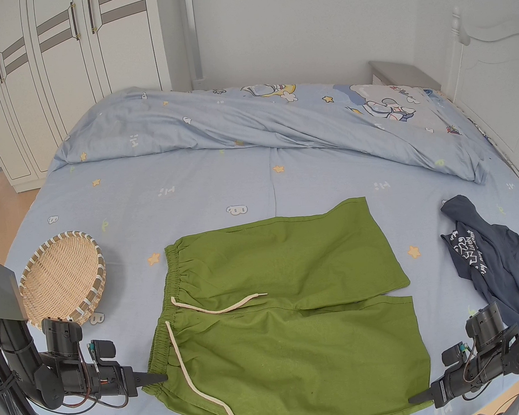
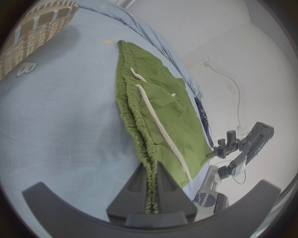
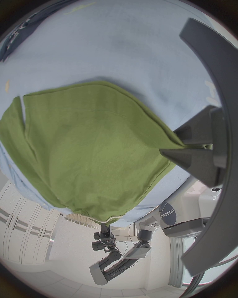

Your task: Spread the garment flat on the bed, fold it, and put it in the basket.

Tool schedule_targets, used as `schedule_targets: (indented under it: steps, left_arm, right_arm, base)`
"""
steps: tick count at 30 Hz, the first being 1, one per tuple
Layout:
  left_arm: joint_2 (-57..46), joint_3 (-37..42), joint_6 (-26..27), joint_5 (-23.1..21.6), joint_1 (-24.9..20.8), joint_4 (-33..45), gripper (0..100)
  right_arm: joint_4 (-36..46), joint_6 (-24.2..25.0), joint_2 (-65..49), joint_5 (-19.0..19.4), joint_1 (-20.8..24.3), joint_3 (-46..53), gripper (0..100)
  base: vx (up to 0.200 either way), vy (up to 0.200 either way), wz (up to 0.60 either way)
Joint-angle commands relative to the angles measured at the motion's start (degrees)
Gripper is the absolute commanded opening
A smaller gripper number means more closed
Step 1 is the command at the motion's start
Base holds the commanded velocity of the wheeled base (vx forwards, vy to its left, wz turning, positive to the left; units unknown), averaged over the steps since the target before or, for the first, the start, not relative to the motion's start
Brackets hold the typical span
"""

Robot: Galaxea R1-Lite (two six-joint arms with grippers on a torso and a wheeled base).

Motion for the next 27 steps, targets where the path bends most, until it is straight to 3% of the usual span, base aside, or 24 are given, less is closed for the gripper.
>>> schedule_targets:
  steps: [1,2,3,4,6,7,8,10,12,13,14,15,17,20,21,27]
  left_arm:
    - [-2.5,0.1,-6.0,0.0,-0.5,-1.2,0]
    - [-2.5,0.1,-6.0,0.0,-0.5,-1.2,0]
    - [-6.5,-1.0,-13.6,0.2,-1.9,-1.9,0]
    - [-8.1,-1.9,-16.7,0.4,-2.5,-1.7,0]
    - [-8.3,-2.1,-17.0,0.4,-2.5,-1.6,0]
    - [-12.1,-4.3,-22.8,0.5,-3.2,-0.2,0]
    - [-13.2,-5.5,-23.9,0.5,-3.9,1.2,0]
    - [-14.3,-7.7,-24.5,0.6,-5.0,5.4,0]
    - [-14.3,-7.7,-24.5,0.6,-5.0,5.4,0]
    - [-17.3,-13.8,-25.6,1.8,-5.7,17.7,0]
    - [-18.9,-17.5,-25.8,2.8,-6.1,24.5,0]
    - [-18.9,-17.5,-25.8,2.8,-6.1,24.5,0]
    - [-22.2,-24.4,-25.8,4.3,-6.4,37.3,0]
    - [-22.2,-24.4,-25.8,4.3,-6.4,37.3,0]
    - [-25.1,-33.1,-25.8,4.3,-6.4,48.6,0]
    - [-25.0,-42.9,-26.0,4.2,-6.4,55.0,0]
  right_arm:
    - [0.1,-0.3,-8.2,0.4,-0.3,1.0,0]
    - [0.1,-0.3,-8.2,0.4,-0.3,1.0,0]
    - [0.6,0.6,-14.6,0.3,-0.3,0.4,0]
    - [1.1,1.2,-17.3,0.2,-0.2,0.1,0]
    - [1.2,1.4,-17.7,0.2,-0.2,0.0,0]
    - [5.7,4.2,-23.0,0.0,-0.1,-2.9,0]
    - [8.8,4.6,-24.8,-0.1,-0.2,-5.3,0]
    - [14.8,4.8,-27.7,-0.1,-0.3,-9.4,0]
    - [14.8,4.8,-27.7,-0.1,-0.3,-9.4,0]
    - [25.3,4.7,-31.4,0.2,-1.7,-17.8,0]
    - [28.5,4.6,-32.0,0.4,-2.1,-21.1,0]
    - [28.5,4.6,-32.0,0.4,-2.1,-21.1,0]
    - [31.0,4.6,-32.0,0.4,-2.8,-26.1,0]
    - [31.0,4.6,-32.0,0.4,-2.8,-26.1,0]
    - [32.1,4.8,-31.3,0.4,-4.0,-31.6,0]
    - [32.5,4.9,-26.4,0.4,-5.1,-39.9,0]
  base:
    - [0.000,0.000,0.00]
    - [0.000,0.000,0.00]
    - [0.000,0.000,0.00]
    - [0.000,0.000,0.00]
    - [0.000,0.000,0.00]
    - [0.000,0.000,0.00]
    - [0.000,0.000,0.00]
    - [0.000,0.000,0.00]
    - [0.000,0.000,0.00]
    - [0.000,0.000,0.00]
    - [0.000,0.000,0.00]
    - [0.000,0.000,0.00]
    - [0.000,0.000,0.00]
    - [0.000,0.000,0.00]
    - [0.000,0.000,0.00]
    - [0.000,0.000,0.00]
